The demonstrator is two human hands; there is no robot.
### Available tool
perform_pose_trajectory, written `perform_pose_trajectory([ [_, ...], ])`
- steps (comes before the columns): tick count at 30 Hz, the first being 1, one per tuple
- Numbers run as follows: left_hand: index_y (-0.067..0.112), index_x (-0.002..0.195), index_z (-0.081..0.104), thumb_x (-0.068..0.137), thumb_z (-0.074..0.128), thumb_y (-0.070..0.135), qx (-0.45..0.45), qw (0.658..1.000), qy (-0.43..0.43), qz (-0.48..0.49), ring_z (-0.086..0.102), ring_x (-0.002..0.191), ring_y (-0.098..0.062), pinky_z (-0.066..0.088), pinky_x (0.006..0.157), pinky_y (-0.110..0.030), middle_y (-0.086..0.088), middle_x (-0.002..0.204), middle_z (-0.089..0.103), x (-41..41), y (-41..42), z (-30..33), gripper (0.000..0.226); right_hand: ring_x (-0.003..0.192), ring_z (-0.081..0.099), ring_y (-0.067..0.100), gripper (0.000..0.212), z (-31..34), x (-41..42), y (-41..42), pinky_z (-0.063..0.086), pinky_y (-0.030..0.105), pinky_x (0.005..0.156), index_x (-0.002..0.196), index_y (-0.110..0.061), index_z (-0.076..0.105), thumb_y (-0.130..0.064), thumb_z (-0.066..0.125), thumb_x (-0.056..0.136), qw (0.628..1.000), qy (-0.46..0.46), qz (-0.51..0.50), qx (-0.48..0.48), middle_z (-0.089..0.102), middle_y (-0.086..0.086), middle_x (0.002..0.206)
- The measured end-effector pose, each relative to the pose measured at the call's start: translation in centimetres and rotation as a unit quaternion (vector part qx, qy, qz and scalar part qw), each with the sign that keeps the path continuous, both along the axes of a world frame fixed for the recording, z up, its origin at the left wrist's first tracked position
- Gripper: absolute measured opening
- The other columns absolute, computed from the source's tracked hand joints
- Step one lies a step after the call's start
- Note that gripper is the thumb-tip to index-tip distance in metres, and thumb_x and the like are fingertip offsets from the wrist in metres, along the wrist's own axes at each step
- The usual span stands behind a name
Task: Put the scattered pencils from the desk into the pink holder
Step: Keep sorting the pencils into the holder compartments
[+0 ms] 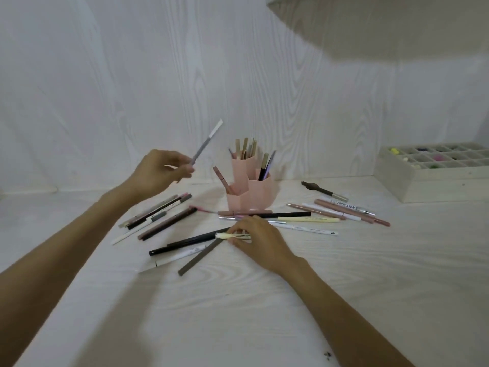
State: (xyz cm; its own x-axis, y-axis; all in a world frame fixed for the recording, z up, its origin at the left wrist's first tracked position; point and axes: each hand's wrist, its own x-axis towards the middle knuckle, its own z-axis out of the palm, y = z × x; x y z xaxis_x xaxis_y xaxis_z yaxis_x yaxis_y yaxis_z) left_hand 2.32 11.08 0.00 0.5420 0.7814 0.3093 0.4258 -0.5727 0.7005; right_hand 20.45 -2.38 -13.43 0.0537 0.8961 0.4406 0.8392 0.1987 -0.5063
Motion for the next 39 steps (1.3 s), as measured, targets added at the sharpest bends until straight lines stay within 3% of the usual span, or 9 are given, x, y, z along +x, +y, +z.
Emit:
perform_pose_trajectory([
  [3,0.006,0.107,0.058,0.090,0.063,0.013,-0.163,0.971,-0.169,-0.035,0.072,0.081,-0.011,0.057,0.078,-0.023,-0.008,0.096,0.072,3.2,-1.3,-0.1,0.020,0.096,0.053,0.015,0.014,0.1,0.1,-0.2,0.037,0.025,0.073,0.098,-0.023,0.067,-0.029,0.063,0.087,1.000,0.000,-0.001,0.000,0.064,-0.005,0.099],
  [7,0.007,0.107,0.057,0.091,0.061,0.016,-0.204,0.946,-0.250,-0.025,0.070,0.093,-0.013,0.055,0.083,-0.026,-0.005,0.100,0.072,6.9,-2.0,-1.2,0.018,0.092,0.052,0.014,0.013,0.1,0.0,-0.4,0.032,0.022,0.069,0.096,-0.023,0.067,-0.029,0.063,0.086,1.000,0.004,-0.003,0.005,0.064,-0.004,0.096],
  [10,0.010,0.100,0.059,0.091,0.061,0.017,-0.173,0.954,-0.245,0.017,0.070,0.086,-0.010,0.053,0.078,-0.026,-0.003,0.094,0.072,8.5,-1.2,-1.5,0.012,0.091,0.052,0.013,0.012,0.0,-0.1,-0.4,0.031,0.022,0.069,0.095,-0.023,0.067,-0.030,0.063,0.086,1.000,0.011,-0.004,0.009,0.064,-0.004,0.095],
  [15,0.009,0.103,0.067,0.084,0.070,0.022,-0.131,0.972,-0.176,0.085,0.065,0.080,-0.011,0.048,0.064,-0.021,-0.007,0.096,0.068,9.1,1.7,-0.5,0.023,0.092,0.051,0.011,0.012,-0.2,0.1,-0.2,0.031,0.021,0.071,0.095,-0.023,0.068,-0.030,0.063,0.086,1.000,0.014,-0.003,0.017,0.065,-0.005,0.096],
  [23,0.023,0.073,0.068,0.074,0.077,0.036,-0.073,0.996,0.021,0.043,0.066,0.072,-0.005,0.043,0.057,-0.023,0.006,0.084,0.069,11.0,2.9,-0.1,0.015,0.094,0.052,0.013,0.015,-0.4,0.3,0.2,0.036,0.024,0.074,0.099,-0.021,0.068,-0.027,0.063,0.086,1.000,0.012,0.003,0.027,0.065,-0.002,0.098],
  [25,0.023,0.073,0.068,0.075,0.075,0.040,-0.052,0.997,0.041,0.042,0.065,0.071,-0.005,0.043,0.056,-0.024,0.007,0.083,0.068,11.5,3.1,-0.1,0.019,0.095,0.052,0.014,0.017,-0.4,0.3,0.3,0.035,0.023,0.074,0.100,-0.020,0.068,-0.028,0.063,0.086,1.000,0.008,0.002,0.030,0.065,-0.001,0.099],
  [29,0.014,0.094,0.070,0.088,0.063,0.039,0.003,0.996,0.048,0.077,0.067,0.078,-0.015,0.053,0.066,-0.030,-0.007,0.097,0.073,12.2,3.6,0.2,0.027,0.094,0.052,0.013,0.019,-0.4,0.3,0.3,0.032,0.020,0.073,0.102,-0.019,0.068,-0.029,0.063,0.086,0.999,0.009,0.001,0.034,0.065,0.000,0.098],
  [33,0.017,0.086,0.071,0.078,0.073,0.043,0.057,0.990,-0.043,0.122,0.068,0.073,-0.016,0.057,0.077,-0.037,-0.006,0.081,0.074,12.4,3.2,0.5,0.027,0.092,0.052,0.013,0.018,-0.3,0.3,0.2,0.030,0.020,0.072,0.101,-0.019,0.068,-0.028,0.063,0.086,0.999,0.009,0.005,0.039,0.065,0.001,0.097],
  [39,0.013,0.096,0.066,0.087,0.066,0.034,0.005,0.992,-0.106,0.072,0.072,0.078,-0.021,0.057,0.082,-0.042,-0.006,0.085,0.071,12.8,2.9,0.3,0.023,0.095,0.052,0.013,0.019,-0.3,0.3,0.2,0.031,0.020,0.074,0.102,-0.018,0.068,-0.028,0.063,0.087,0.999,0.005,0.004,0.036,0.064,0.001,0.099],
])
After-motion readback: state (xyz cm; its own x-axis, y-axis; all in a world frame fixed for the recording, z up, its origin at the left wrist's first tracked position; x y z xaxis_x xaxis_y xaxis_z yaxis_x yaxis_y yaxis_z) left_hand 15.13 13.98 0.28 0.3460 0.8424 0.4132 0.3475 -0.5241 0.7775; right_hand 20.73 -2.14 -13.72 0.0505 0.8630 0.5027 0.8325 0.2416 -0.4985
